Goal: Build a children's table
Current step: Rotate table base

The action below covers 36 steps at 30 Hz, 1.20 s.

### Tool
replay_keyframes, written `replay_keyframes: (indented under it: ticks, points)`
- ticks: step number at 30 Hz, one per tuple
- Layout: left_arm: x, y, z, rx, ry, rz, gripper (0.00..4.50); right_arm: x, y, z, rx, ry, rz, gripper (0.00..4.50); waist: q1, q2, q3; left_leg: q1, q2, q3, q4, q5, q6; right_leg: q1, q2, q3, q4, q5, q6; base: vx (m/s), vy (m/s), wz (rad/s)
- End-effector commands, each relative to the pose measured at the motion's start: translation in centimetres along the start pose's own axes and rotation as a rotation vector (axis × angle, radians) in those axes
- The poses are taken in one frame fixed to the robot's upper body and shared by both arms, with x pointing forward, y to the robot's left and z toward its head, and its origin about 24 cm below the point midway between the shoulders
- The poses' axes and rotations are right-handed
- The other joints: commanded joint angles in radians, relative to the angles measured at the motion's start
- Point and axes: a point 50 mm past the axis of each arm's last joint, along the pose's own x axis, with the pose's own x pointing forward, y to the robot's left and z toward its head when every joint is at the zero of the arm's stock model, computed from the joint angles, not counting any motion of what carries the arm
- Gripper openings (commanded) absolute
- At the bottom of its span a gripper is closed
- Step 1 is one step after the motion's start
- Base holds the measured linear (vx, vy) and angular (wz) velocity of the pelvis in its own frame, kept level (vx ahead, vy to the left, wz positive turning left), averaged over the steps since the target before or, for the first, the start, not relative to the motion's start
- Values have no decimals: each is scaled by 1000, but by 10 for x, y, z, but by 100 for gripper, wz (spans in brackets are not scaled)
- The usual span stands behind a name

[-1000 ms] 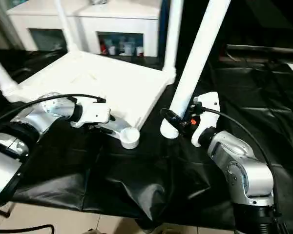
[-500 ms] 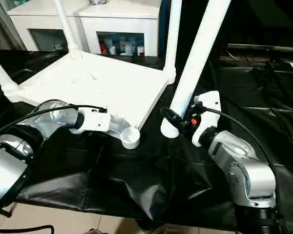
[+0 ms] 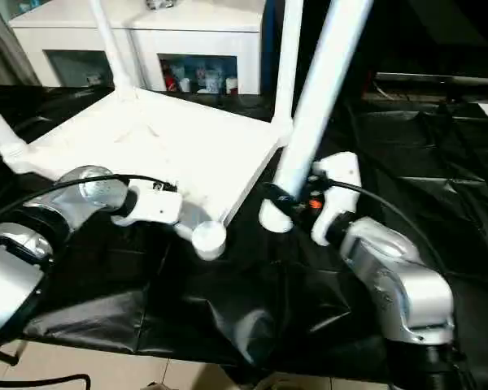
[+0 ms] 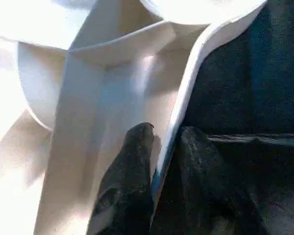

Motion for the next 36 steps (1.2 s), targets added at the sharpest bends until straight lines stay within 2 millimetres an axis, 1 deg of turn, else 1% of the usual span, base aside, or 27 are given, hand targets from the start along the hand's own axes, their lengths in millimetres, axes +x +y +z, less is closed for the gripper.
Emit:
replay_keyframes:
  ticks: [1,2,4,5,6,7,8,10,11,12,13,14,15,17,19,21,23,24,26,27,28,30,31,32,33,34,36]
  points:
    - [0,-15,-21,-65,84,-77,63,4,1,4,-21,-13,24,186,9,-36,-76,-1,-2,-1,-60,-151,30,66,-60,33,-77,-266,-192,0,0,0]
    - [0,-16,-22,-74,89,-82,57,5,1,5,-17,-14,30,186,10,-29,-76,1,-1,0,-61,-151,30,65,-62,33,-81,-287,-186,0,0,0]
    - [0,-17,-24,-95,94,-88,48,8,2,5,-13,-13,46,186,9,-41,-75,2,1,0,-62,-162,29,62,-64,34,-85,-324,-171,0,0,0]
    - [0,-16,-26,-143,89,-44,44,13,3,5,-12,-7,65,186,11,-51,-74,1,2,-1,-63,-158,29,63,-65,32,-82,-337,-164,0,0,0]
    - [1,-14,-26,-169,84,-12,41,15,3,5,-11,-5,72,186,10,-56,-71,2,2,0,-64,-165,30,58,-66,32,-83,-356,-162,0,0,0]
    - [2,-13,-26,-189,79,8,37,16,3,5,-9,-5,75,186,11,-52,-69,7,3,1,-64,-185,26,53,-66,32,-90,-386,-157,0,0,0]
    - [3,-10,-26,-260,62,72,34,19,4,4,-1,-4,84,186,8,-73,-66,4,2,3,-65,-192,27,53,-65,32,-91,-397,-151,0,0,0]
    - [5,-10,-23,-340,-15,72,33,21,5,4,3,0,93,186,13,-67,-61,7,0,-1,-68,-205,22,50,-70,29,-96,-466,-131,0,0,0]
    - [6,-11,-21,-358,-45,74,33,23,5,4,4,0,97,186,13,-73,-59,5,2,-3,-70,-208,22,51,-71,28,-99,-476,-124,0,0,0]
    - [7,-11,-19,-373,-73,80,33,24,4,4,5,1,98,186,15,-72,-61,6,4,-4,-73,-215,19,50,-70,27,-98,-467,-122,0,0,0]
    - [9,-11,-18,-388,-102,93,33,25,4,4,8,2,98,186,13,-77,-60,9,5,-4,-74,-224,18,47,-69,28,-97,-444,-130,0,0,0]
    - [11,-12,-16,-406,-132,101,32,25,3,3,11,2,96,186,12,-77,-61,8,4,-3,-74,-227,19,48,-67,28,-94,-429,-138,0,0,0]
    - [13,-13,-14,-413,-160,104,32,26,2,3,14,2,93,186,12,-79,-61,11,7,-2,-74,-231,18,46,-70,30,-93,-410,-153,0,0,0]
    - [16,-15,-11,-424,-184,108,25,26,1,3,20,1,90,186,14,-80,-63,15,7,1,-72,-231,20,45,-70,33,-90,-377,-166,0,0,0]
    - [20,-19,-8,-401,-211,108,21,27,1,2,27,2,90,186,15,-82,-59,14,8,2,-74,-233,20,44,-66,35,-88,-348,-174,0,0,0]
    - [21,-23,-5,-369,-234,99,12,28,2,1,28,2,91,186,17,-81,-58,16,10,3,-75,-236,19,42,-67,36,-88,-346,-174,0,0,0]
    - [22,-25,-3,-341,-245,94,7,28,2,1,28,2,91,186,20,-80,-58,19,10,2,-77,-244,14,41,-67,36,-90,-362,-167,0,0,0]
    - [23,-27,-2,-325,-245,94,3,28,2,1,29,2,91,186,22,-80,-55,17,11,1,-79,-249,9,42,-68,36,-91,-374,-159,0,0,0]
    - [26,-33,0,-248,-242,100,0,27,3,0,33,3,91,186,20,-81,-52,18,12,0,-82,-265,5,39,-66,36,-93,-394,-147,0,0,0]
    - [26,-33,0,-248,-242,100,0,27,3,0,33,3,91,186,17,-80,-50,16,12,-1,-84,-275,1,39,-66,36,-94,-406,-138,0,0,0]
    - [26,-36,2,-214,-247,94,0,27,3,0,32,6,93,186,18,-79,-51,20,15,-3,-84,-285,-5,38,-69,37,-94,-419,-133,0,0,0]
    - [26,-37,3,-212,-246,95,0,27,2,0,29,8,93,186,16,-80,-50,20,14,-2,-85,-285,-7,35,-67,38,-95,-417,-130,0,0,0]
    - [26,-36,5,-216,-251,105,0,26,2,0,28,9,93,186,15,-80,-49,18,14,-1,-86,-276,-7,36,-66,38,-93,-396,-133,0,0,0]
    - [26,-36,6,-218,-254,107,48,26,1,0,27,9,93,186,15,-80,-50,18,14,-1,-86,-272,-8,36,-65,39,-92,-383,-136,0,0,0]
    - [25,-34,8,-229,-275,115,48,26,1,0,26,11,94,186,15,-80,-50,18,14,-1,-86,-268,-8,36,-65,39,-91,-372,-140,0,0,0]
    - [25,-33,11,-242,-304,120,60,26,1,0,24,12,95,186,14,-80,-51,18,15,0,-86,-256,-6,37,-65,39,-88,-338,-153,0,0,0]
    - [25,-32,12,-244,-308,125,74,26,1,1,22,13,96,186,15,-81,-53,17,14,2,-84,-239,-3,39,-63,40,-84,-297,-165,0,0,0]
